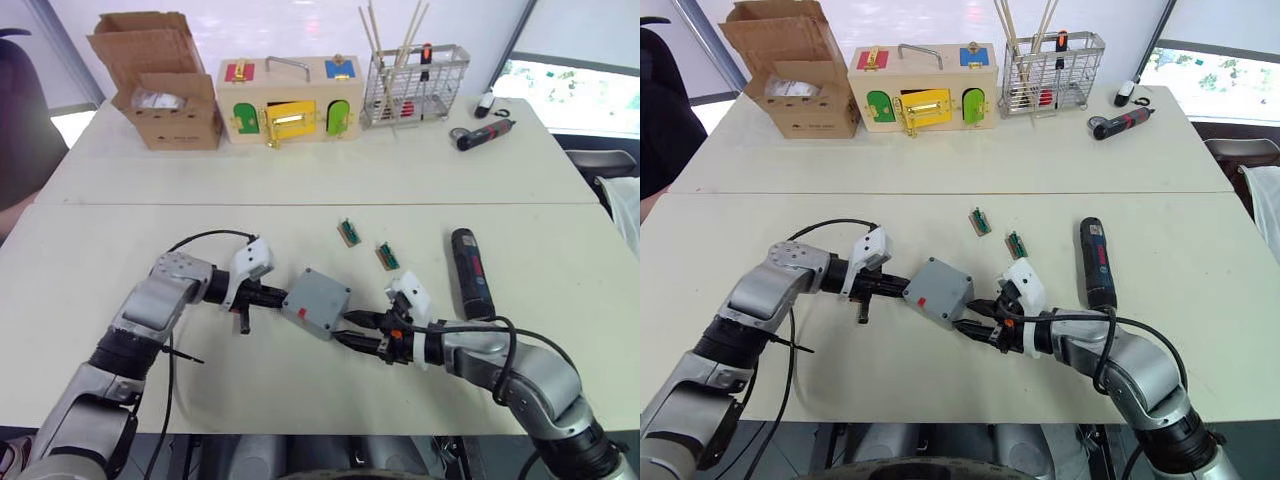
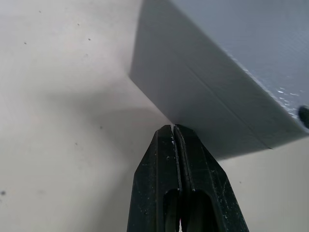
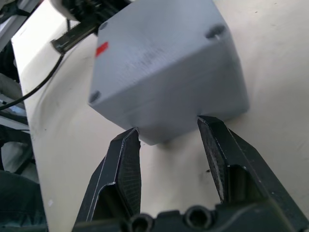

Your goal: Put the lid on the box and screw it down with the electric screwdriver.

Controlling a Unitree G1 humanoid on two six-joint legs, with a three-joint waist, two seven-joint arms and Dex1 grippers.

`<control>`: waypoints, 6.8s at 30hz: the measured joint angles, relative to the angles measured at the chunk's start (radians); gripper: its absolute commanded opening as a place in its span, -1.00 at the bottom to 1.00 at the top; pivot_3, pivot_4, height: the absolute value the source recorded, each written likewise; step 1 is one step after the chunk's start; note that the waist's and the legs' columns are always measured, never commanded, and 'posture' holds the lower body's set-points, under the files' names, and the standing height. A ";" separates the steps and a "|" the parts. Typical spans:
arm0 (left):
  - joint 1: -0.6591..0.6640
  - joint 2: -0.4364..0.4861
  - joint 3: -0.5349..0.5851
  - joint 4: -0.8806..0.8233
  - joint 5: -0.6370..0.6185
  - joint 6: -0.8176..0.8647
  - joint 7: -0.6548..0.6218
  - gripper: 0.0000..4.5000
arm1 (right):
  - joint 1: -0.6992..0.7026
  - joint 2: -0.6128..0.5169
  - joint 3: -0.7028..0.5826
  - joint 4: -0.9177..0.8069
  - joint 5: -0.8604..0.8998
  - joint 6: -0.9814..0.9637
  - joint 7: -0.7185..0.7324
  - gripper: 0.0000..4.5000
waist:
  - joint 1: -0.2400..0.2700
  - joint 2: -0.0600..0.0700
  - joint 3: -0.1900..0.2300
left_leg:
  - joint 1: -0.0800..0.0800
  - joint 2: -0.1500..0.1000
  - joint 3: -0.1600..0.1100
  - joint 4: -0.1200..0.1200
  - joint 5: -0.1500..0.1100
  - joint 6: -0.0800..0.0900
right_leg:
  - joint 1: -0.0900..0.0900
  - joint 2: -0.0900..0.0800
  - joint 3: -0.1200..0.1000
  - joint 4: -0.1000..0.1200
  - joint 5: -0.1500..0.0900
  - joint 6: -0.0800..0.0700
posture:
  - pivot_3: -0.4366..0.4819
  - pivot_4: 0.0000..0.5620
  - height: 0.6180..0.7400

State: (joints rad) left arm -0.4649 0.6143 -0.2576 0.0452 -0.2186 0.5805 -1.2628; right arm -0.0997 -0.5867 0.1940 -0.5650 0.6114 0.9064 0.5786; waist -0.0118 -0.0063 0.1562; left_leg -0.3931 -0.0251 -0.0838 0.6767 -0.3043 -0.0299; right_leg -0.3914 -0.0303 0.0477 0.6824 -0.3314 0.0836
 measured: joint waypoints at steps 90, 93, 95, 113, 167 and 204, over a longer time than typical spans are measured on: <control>-0.038 0.169 0.112 -0.518 -0.296 0.283 0.192 -0.98 | -0.105 0.078 -0.240 0.200 -0.178 -0.106 -0.112 1.00 | -0.001 0.000 0.002 | 0.000 0.000 0.002 -0.002 0.000 0.000 | -0.002 0.001 0.001 0.000 0.000 0.000 | -0.05 -0.47 1.00; -0.038 0.169 0.108 -0.519 -0.295 0.277 0.198 -0.98 | -0.105 0.097 -0.233 0.214 -0.189 -0.119 -0.120 1.00 | -0.001 0.000 0.002 | 0.000 0.000 0.002 -0.002 0.000 0.000 | -0.001 0.001 0.001 0.000 0.000 0.000 | -0.05 -0.47 1.00; -0.038 0.169 0.102 -0.518 -0.293 0.276 0.203 -0.98 | -0.106 0.104 -0.231 0.229 -0.197 -0.123 -0.124 1.00 | -0.001 0.000 0.002 | 0.000 0.000 0.002 -0.002 0.000 0.000 | -0.002 0.001 0.001 0.000 0.000 0.000 | -0.05 -0.47 1.00; 0.021 0.191 0.038 -0.506 -0.265 0.215 0.184 -1.00 | -0.126 0.135 -0.208 0.281 -0.240 -0.158 -0.131 0.06 | -0.002 0.001 0.002 | 0.000 0.000 0.002 -0.004 0.000 -0.001 | -0.002 0.001 0.002 0.000 0.000 0.000 | -0.05 -0.47 1.00; -0.013 0.247 0.080 -0.383 -0.254 0.158 0.115 -1.00 | -0.051 -0.014 -0.188 -0.048 -0.023 -0.075 0.033 -0.99 | -0.002 0.001 0.002 | 0.001 0.000 0.002 -0.007 0.001 -0.001 | -0.003 0.000 0.002 -0.002 0.000 0.000 | -0.05 -0.47 1.00; -0.054 0.218 0.080 -0.452 -0.363 0.225 0.123 -1.00 | -0.083 -0.050 -0.180 -0.016 -0.031 -0.076 0.053 0.98 | -0.001 0.001 0.002 | 0.001 0.000 0.002 -0.007 0.001 -0.002 | -0.003 0.000 0.002 -0.002 0.000 0.000 | -0.05 -0.47 1.00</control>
State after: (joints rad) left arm -0.5193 0.8321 -0.1776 -0.4070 -0.5815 0.8059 -1.1402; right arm -0.1831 -0.6370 0.0139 -0.5811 0.5808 0.8304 0.6315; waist -0.0130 -0.0056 0.1584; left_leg -0.3924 -0.0248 -0.0814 0.6694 -0.3031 -0.0320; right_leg -0.3943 -0.0298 0.0494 0.6808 -0.3314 0.0835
